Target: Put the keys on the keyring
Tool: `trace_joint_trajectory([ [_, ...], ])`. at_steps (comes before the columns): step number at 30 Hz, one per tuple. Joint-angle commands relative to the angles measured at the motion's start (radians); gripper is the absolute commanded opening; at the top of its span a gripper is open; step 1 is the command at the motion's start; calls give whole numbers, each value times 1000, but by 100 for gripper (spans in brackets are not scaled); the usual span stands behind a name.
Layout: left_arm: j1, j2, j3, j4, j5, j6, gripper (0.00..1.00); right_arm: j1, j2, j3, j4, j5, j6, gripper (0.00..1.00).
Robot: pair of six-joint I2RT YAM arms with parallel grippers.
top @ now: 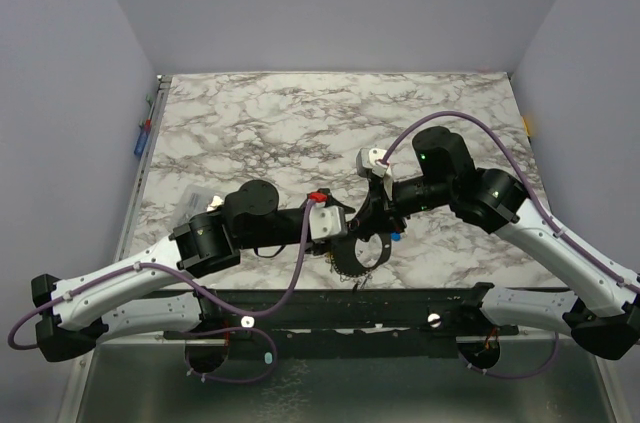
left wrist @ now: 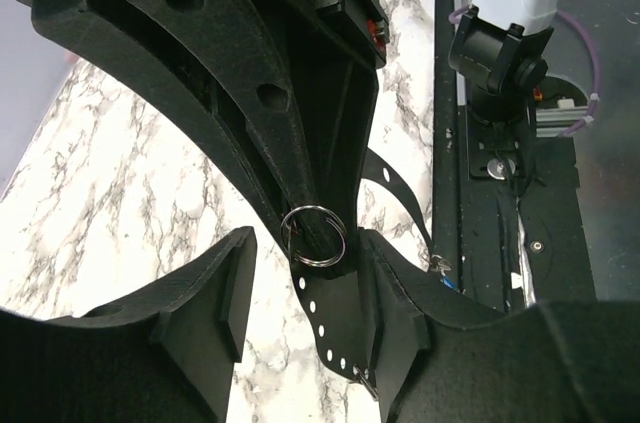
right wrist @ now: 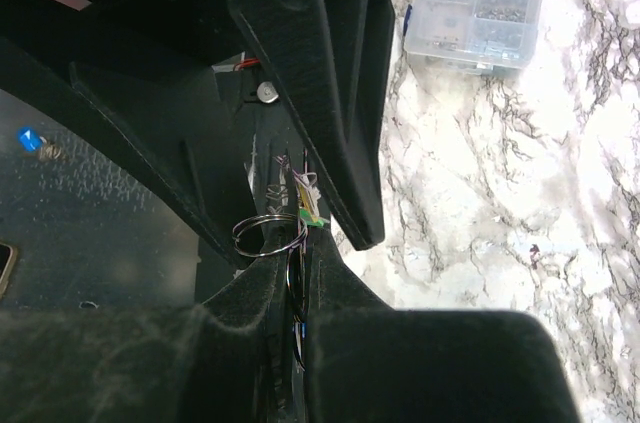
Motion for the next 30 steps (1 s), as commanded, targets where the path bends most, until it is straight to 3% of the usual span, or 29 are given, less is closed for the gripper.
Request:
trace_joint_trajectory([
  [1,-3,8,-13,25,-17,-5,51,0,0,-4,38,-10,-10,1],
  [7,-2,7,-16,27,8,7,36,0,0,-5,40,-9,-12,1],
  [15,-3,4,-22,28,8,25,6,0,-3,-15,44,-5,-10,1],
  [18,-3,0,-26,31,-2,38,0,0,-6,-17,42,20,-8,2],
  [20,-3,-6,-31,33,-21,48,0,0,-11,-17,37,48,-7,11],
  [25,-3,-29,-41,38,-57,71,0,0,-35,-30,19,113,-3,46],
  [30,-2,-46,-57,49,-90,83,0,0,-68,-54,16,150,11,58],
])
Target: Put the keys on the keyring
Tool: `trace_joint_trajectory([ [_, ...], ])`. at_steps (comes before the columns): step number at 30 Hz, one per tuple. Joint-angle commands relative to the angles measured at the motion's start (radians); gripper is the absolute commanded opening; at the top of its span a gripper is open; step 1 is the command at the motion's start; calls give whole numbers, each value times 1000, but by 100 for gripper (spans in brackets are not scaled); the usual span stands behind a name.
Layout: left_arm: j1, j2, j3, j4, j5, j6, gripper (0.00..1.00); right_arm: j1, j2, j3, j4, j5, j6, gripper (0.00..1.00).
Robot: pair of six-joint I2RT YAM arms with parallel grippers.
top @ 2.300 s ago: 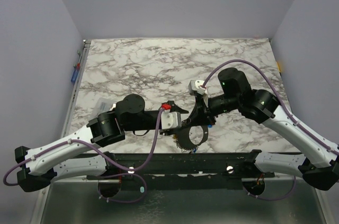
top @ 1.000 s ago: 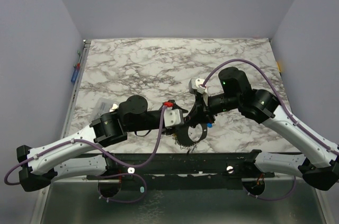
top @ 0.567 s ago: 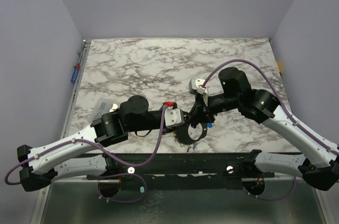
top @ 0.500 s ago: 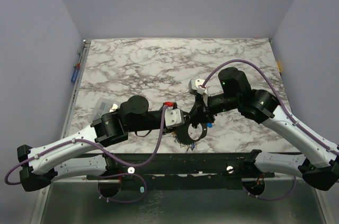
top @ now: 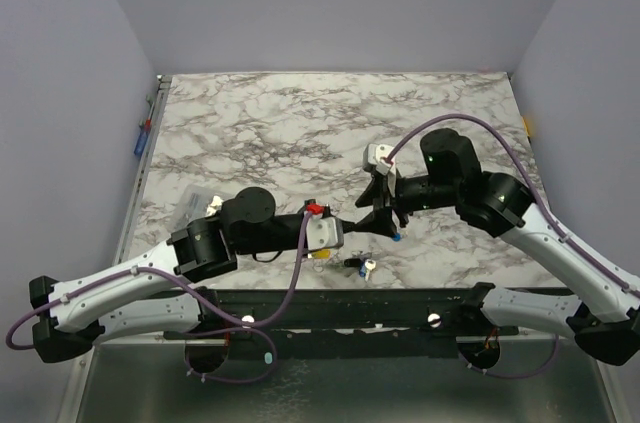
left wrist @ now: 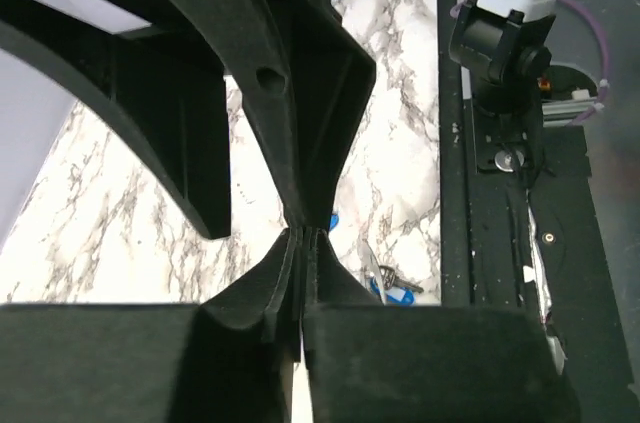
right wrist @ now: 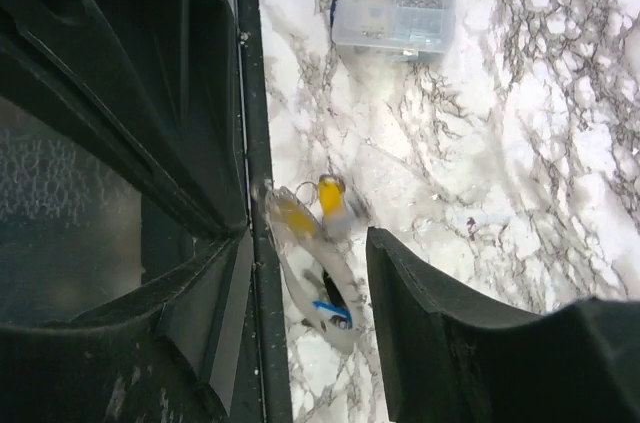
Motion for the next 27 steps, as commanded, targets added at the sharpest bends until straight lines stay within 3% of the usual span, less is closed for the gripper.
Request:
trace_joint_trajectory([
  [1,5,-28,-26,31,-68,48,0,6,-48,-31,-6,36,36,58],
  [7,6,-48,-65,33,-165,51,0,6,-96,-85,43,73,63,58],
  [13,7,-87,-141,49,-473,-111,29,6,-112,-180,120,125,77,59],
  [16,7,-107,-188,41,-605,-268,32,7,-112,-301,244,182,122,63],
  [21,8,-101,-292,7,-600,-498,39,7,-89,-401,422,334,316,66],
  [23,7,-63,-324,2,-556,-516,48,7,-97,-425,465,420,378,70],
  [27,9,46,-351,23,-512,-522,54,7,-132,-409,444,646,435,71],
])
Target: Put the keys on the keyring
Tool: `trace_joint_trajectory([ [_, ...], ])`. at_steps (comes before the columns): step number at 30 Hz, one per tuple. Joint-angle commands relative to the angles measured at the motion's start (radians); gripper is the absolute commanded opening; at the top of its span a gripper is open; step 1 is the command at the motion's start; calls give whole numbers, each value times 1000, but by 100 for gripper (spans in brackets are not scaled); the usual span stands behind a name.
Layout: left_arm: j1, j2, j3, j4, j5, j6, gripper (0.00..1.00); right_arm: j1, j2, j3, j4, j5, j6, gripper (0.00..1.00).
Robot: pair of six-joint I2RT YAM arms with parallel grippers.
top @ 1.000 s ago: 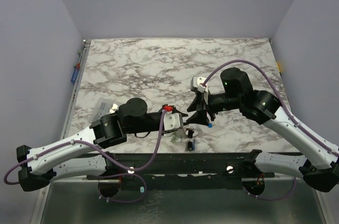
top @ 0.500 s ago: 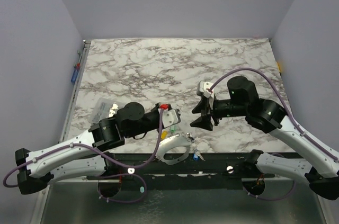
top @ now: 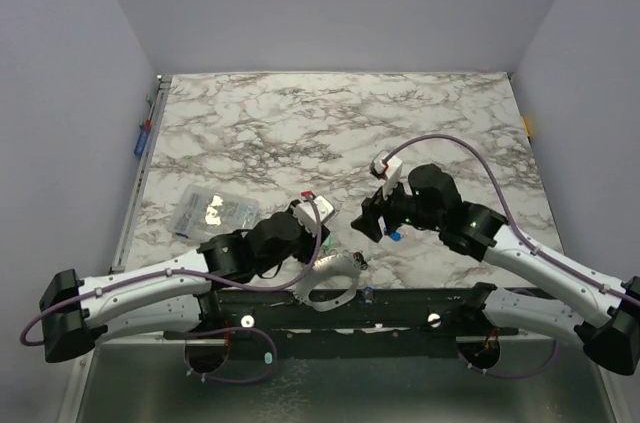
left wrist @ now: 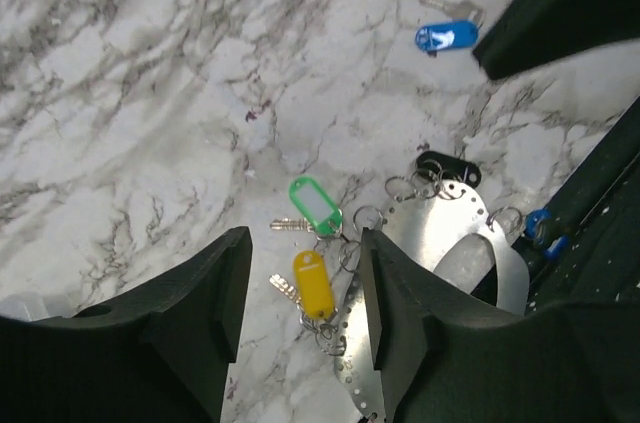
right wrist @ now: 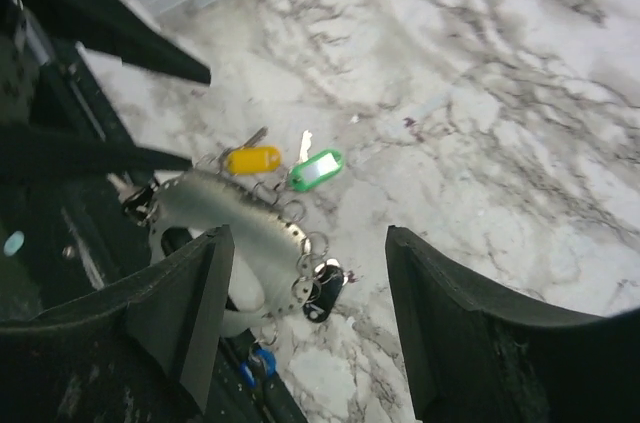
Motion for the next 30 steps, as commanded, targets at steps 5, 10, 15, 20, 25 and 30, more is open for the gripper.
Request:
trace_joint_trajectory([
  [5,-1,297,13,26,87,-70,58,5,-135,19,34,450,115,72],
  [10,-7,443,57,37,172,-94,54,5,-224,-16,7,531,123,73],
  [15,-46,485,64,37,120,-85,68,5,-268,-38,-17,532,132,74],
  [20,-52,552,129,47,53,-145,65,5,-276,-55,-4,521,121,74],
  [25,-76,580,157,10,94,-122,62,5,-274,-51,-31,494,113,75],
  [30,-90,566,147,-47,83,-104,70,5,-315,-81,-34,496,106,77],
])
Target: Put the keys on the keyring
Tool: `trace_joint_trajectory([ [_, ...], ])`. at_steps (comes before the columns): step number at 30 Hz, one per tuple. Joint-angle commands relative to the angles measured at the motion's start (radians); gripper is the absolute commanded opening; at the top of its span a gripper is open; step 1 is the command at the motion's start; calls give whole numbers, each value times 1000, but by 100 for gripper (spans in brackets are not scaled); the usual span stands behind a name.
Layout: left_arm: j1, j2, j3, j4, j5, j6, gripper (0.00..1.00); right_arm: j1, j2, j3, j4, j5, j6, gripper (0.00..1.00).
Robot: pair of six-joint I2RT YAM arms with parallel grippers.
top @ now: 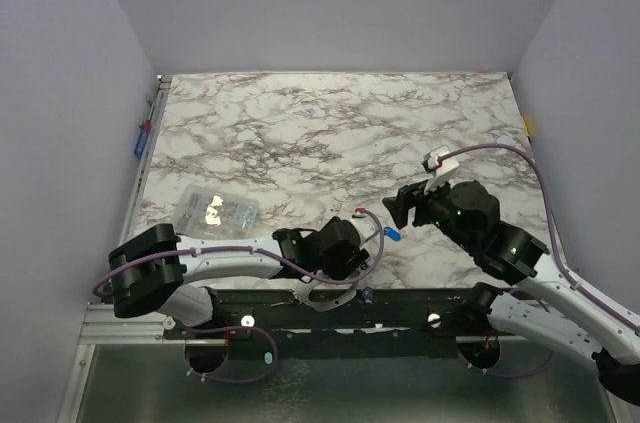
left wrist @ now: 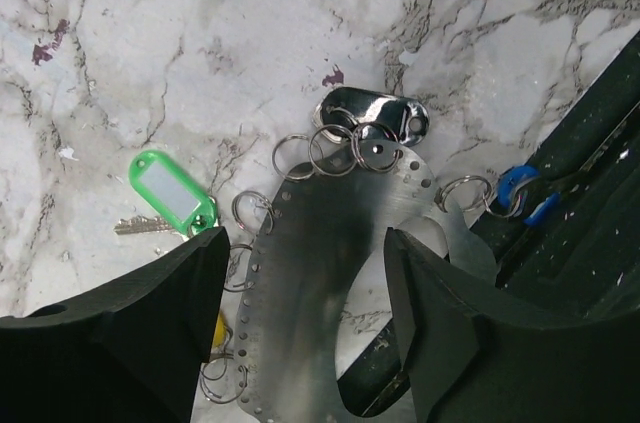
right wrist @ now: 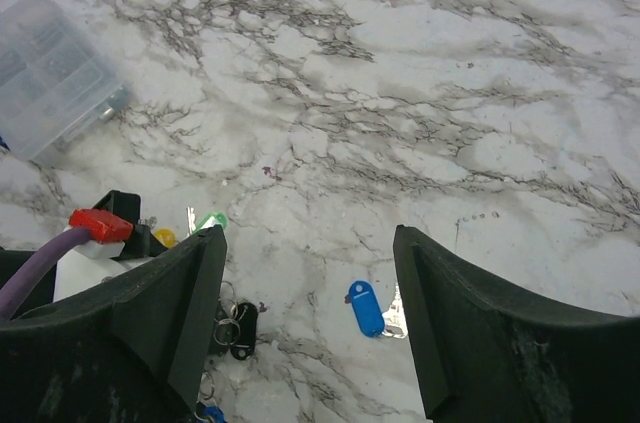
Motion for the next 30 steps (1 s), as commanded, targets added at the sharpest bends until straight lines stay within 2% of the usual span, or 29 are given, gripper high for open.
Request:
trace_joint_trajectory([
  [1,-21,-6,2,-54,-14,20,73,5,-41,-28,-13,4,-15,78],
  [5,-39,39,-6,-57,-57,13,80,5,-37,-18,-7,2,-25,78],
  [16,-47,205,37,-64,-120,23,80,5,-33,-19,-6,2,-34,80],
  [19,-44,250,70,-74,-184,49,80,5,-26,-18,0,0,-36,80],
  [22,-6,313,123,-72,-204,87,78,5,-18,-17,11,-5,-36,80],
  [30,186,453,262,10,-116,206,75,5,-9,6,4,-1,-41,80],
])
